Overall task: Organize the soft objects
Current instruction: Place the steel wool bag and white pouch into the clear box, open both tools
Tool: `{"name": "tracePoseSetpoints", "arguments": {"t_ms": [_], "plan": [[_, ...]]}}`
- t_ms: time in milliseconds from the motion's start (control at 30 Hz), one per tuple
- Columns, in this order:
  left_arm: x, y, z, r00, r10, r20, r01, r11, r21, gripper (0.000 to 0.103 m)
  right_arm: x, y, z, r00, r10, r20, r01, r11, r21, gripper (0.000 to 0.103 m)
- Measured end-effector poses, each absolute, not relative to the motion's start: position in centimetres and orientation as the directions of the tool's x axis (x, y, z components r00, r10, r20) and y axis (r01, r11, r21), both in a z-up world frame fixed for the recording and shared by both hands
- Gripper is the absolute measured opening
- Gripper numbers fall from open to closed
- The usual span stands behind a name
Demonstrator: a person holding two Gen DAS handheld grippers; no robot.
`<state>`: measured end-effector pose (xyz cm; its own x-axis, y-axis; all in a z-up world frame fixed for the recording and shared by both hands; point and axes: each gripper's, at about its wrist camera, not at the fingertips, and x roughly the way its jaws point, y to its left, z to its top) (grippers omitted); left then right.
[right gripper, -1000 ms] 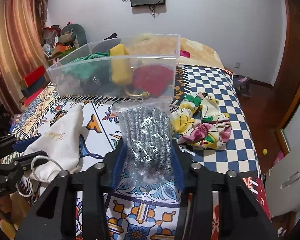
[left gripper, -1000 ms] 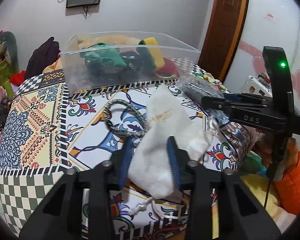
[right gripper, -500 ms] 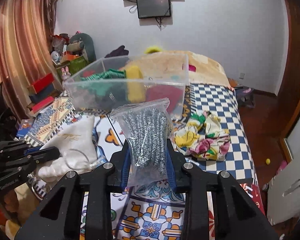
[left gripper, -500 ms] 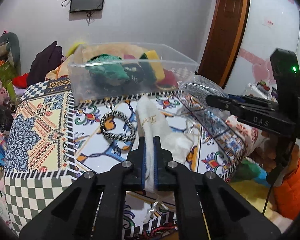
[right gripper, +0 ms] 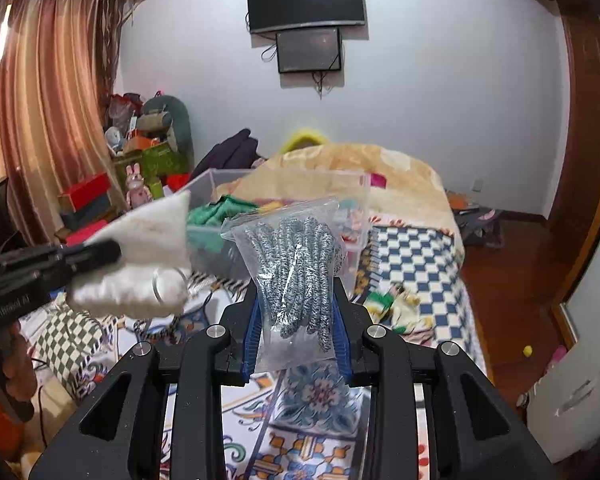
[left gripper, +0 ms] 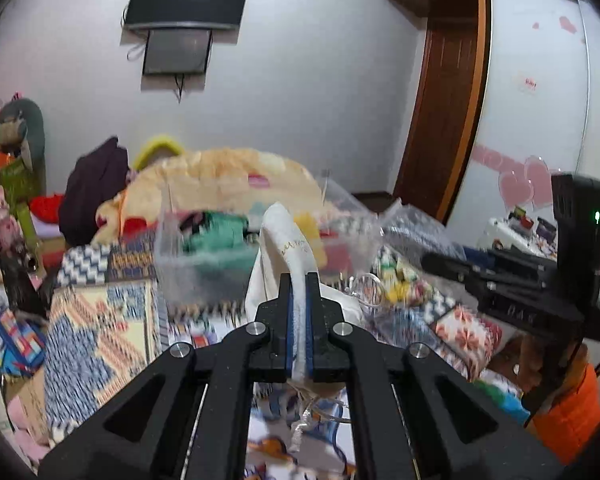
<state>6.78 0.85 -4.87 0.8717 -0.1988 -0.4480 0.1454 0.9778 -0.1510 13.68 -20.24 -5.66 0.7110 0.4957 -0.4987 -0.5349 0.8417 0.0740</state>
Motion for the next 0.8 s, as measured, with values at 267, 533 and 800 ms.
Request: {"name": "tracePoseSetpoints", "arguments": {"t_ms": [267, 533, 800], "plan": [[9.0, 1.1, -1.1, 0.924, -0.123, -0.362, 0.098, 0.991, -0.087, 0.004, 14.7, -20.2, -3.8, 0.759, 0.481, -0.438, -0.511, 0.858, 0.055, 0.028], [13.2, 1.3, 0.0, 0.936, -0.064, -0.346, 0.043, 0.997, -0.068, 0.004, 16.1, -19.4, -2.9, 0.778, 0.476, -0.410, -0.503, 0.863, 0.048, 0.028], [17.4, 1.8, -1.8, 0.918, -0.022, -0.396, 0.002, 0.999, -0.051, 0.004, 18.0, -18.8, -3.2, 0.777, 0.468, -0.421, -0.496, 0.867, 0.048, 0.028]]}}
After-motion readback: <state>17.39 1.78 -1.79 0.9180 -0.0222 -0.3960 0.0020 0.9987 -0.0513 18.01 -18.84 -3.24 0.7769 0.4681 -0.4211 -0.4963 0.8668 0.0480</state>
